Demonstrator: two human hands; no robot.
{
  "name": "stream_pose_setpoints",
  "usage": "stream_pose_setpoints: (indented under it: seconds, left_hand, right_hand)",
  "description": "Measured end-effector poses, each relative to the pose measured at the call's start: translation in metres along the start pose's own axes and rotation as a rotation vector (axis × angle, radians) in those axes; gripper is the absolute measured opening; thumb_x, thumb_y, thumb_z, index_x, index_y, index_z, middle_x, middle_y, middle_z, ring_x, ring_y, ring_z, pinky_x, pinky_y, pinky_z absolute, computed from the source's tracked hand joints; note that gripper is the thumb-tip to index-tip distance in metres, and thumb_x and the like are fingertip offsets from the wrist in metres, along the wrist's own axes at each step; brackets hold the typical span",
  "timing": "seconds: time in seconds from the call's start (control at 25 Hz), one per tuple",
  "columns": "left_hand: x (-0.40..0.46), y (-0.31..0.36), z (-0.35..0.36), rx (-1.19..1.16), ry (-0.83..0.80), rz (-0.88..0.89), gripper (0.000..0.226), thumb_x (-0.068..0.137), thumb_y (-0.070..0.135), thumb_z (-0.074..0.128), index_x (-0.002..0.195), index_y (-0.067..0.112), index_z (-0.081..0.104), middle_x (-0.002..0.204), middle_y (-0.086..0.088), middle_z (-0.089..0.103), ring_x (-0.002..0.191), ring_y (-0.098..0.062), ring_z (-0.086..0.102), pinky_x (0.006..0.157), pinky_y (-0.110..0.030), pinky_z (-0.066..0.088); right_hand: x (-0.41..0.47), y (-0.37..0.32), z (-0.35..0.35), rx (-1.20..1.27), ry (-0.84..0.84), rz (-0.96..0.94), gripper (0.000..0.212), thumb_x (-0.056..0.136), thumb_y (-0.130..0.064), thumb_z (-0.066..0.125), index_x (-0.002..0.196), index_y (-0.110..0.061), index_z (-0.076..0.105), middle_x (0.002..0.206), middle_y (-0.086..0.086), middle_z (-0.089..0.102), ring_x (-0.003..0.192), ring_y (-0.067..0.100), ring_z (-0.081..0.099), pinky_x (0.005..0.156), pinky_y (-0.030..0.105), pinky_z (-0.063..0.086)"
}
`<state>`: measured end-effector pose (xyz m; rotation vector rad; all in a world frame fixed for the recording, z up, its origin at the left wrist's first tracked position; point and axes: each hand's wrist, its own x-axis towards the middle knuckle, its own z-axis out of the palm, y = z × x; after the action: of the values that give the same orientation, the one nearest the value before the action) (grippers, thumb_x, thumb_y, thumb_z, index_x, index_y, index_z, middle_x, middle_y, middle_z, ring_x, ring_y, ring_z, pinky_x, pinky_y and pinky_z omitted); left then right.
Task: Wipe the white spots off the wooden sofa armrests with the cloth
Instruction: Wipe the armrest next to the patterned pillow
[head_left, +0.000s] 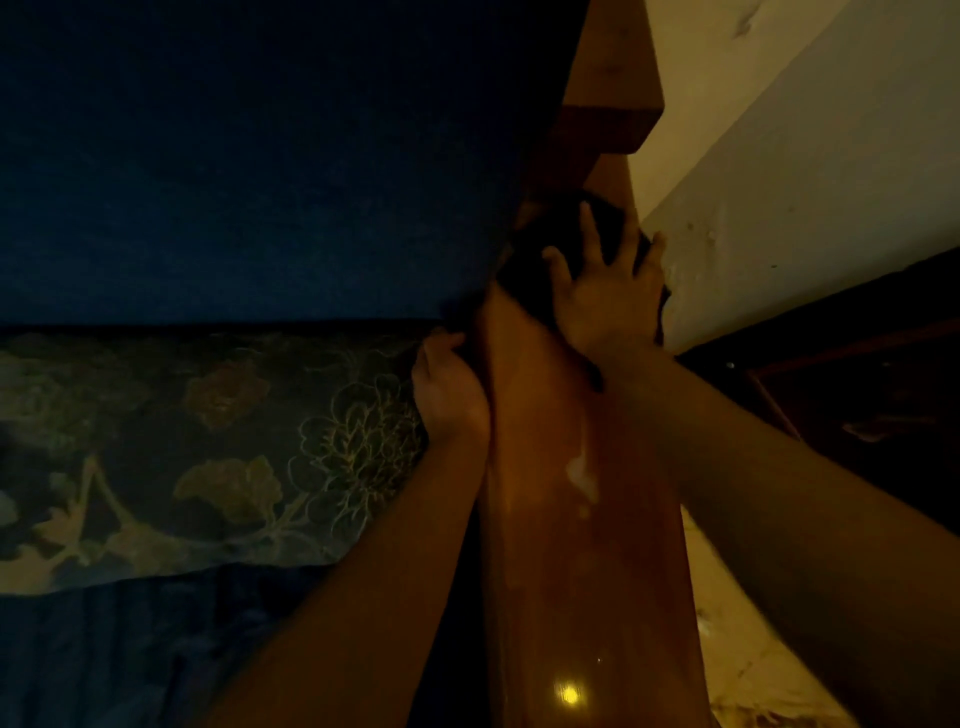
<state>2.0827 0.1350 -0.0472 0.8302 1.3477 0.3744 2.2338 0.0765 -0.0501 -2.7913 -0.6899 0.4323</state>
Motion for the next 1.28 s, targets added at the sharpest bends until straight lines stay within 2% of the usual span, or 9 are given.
stream_pose_setpoints:
  seconds: [0.08,0.2,0.36,0.4,0.6,0.84,1.0,1.12,1.28]
  left_hand:
    - [-0.003,-0.003,-0.010,-0.025,-0.059,-0.066,0.046,0.105,0.044,0.036,0.111,0.016,0.071,0.119,-0.013,0.072,0.110,-0.029,0.067,0.105,-0.048,0.050]
    - [-0.011,-0.009,-0.027,0.000,-0.134,-0.153,0.052,0.105,0.055,0.032,0.108,0.018,0.069,0.117,-0.013,0.073,0.103,-0.026,0.069,0.100,-0.046,0.053]
    - [-0.026,-0.030,-0.043,0.047,-0.159,-0.230,0.071,0.101,0.067,0.029,0.123,0.012,0.067,0.120,-0.013,0.072,0.109,-0.030,0.068,0.103,-0.050,0.052]
    - [-0.030,-0.037,-0.049,0.035,-0.176,-0.257,0.071,0.101,0.068,0.027,0.118,0.013,0.069,0.114,-0.011,0.073,0.104,-0.028,0.069,0.097,-0.046,0.054]
    - [-0.061,-0.069,-0.079,-0.012,-0.254,-0.329,0.069,0.101,0.070,0.025,0.082,0.027,0.076,0.080,0.000,0.078,0.086,-0.019,0.071,0.068,-0.032,0.053]
    - [-0.088,-0.099,-0.107,-0.015,-0.193,-0.306,0.068,0.103,0.065,0.024,0.095,0.014,0.068,0.095,-0.012,0.072,0.087,-0.026,0.069,0.065,-0.036,0.051]
    - [-0.118,-0.119,-0.130,0.003,-0.158,-0.337,0.072,0.105,0.063,0.024,0.102,0.006,0.068,0.096,-0.016,0.070,0.088,-0.029,0.067,0.066,-0.038,0.051]
    - [-0.134,-0.137,-0.144,0.000,-0.158,-0.340,0.073,0.104,0.064,0.024,0.106,0.006,0.069,0.099,-0.018,0.070,0.090,-0.030,0.067,0.068,-0.038,0.052]
    - [-0.143,-0.166,-0.159,0.003,-0.121,-0.327,0.072,0.102,0.067,0.025,0.104,0.010,0.070,0.100,-0.017,0.073,0.093,-0.032,0.069,0.072,-0.041,0.054]
  right_hand:
    - [-0.023,-0.017,0.013,-0.087,0.035,-0.138,0.066,0.104,-0.064,0.020,0.163,-0.038,0.009,0.173,0.011,-0.003,0.156,0.045,-0.011,0.124,0.059,-0.009]
    - [-0.044,0.016,0.007,-0.191,-0.062,-0.524,0.067,0.101,-0.069,0.022,0.162,-0.044,0.013,0.174,0.007,0.001,0.158,0.040,-0.006,0.126,0.061,-0.003]
    - [-0.011,-0.026,0.011,-0.106,-0.022,-0.078,0.073,0.098,-0.072,0.019,0.163,-0.043,0.003,0.173,0.012,-0.005,0.157,0.042,-0.011,0.125,0.060,-0.009]
    - [-0.025,-0.032,0.020,-0.121,-0.007,-0.096,0.071,0.100,-0.070,0.017,0.163,-0.042,0.002,0.173,0.012,-0.006,0.157,0.042,-0.012,0.125,0.060,-0.009]
    - [-0.115,0.071,0.000,-0.272,-0.192,-0.799,0.065,0.100,-0.075,0.019,0.160,-0.053,0.005,0.174,-0.001,-0.007,0.158,0.035,-0.012,0.125,0.061,-0.003]
    - [-0.113,0.026,0.022,-0.132,0.027,-0.098,0.075,0.099,-0.071,0.016,0.164,-0.035,0.007,0.174,0.010,0.000,0.158,0.038,-0.005,0.126,0.059,-0.003]
    - [-0.272,0.062,0.041,-0.141,-0.058,-0.303,0.071,0.102,-0.071,0.016,0.164,-0.038,0.004,0.174,0.007,-0.005,0.158,0.035,-0.010,0.124,0.047,-0.016]
    - [-0.234,0.057,0.024,-0.269,-0.170,-0.528,0.077,0.097,-0.078,0.026,0.161,-0.047,-0.003,0.173,0.005,-0.012,0.158,0.037,-0.013,0.125,0.055,-0.012]
    - [-0.159,-0.016,0.032,-0.271,-0.095,-0.257,0.082,0.094,-0.067,0.045,0.163,-0.043,0.008,0.173,0.013,-0.010,0.155,0.046,-0.013,0.123,0.065,-0.008]
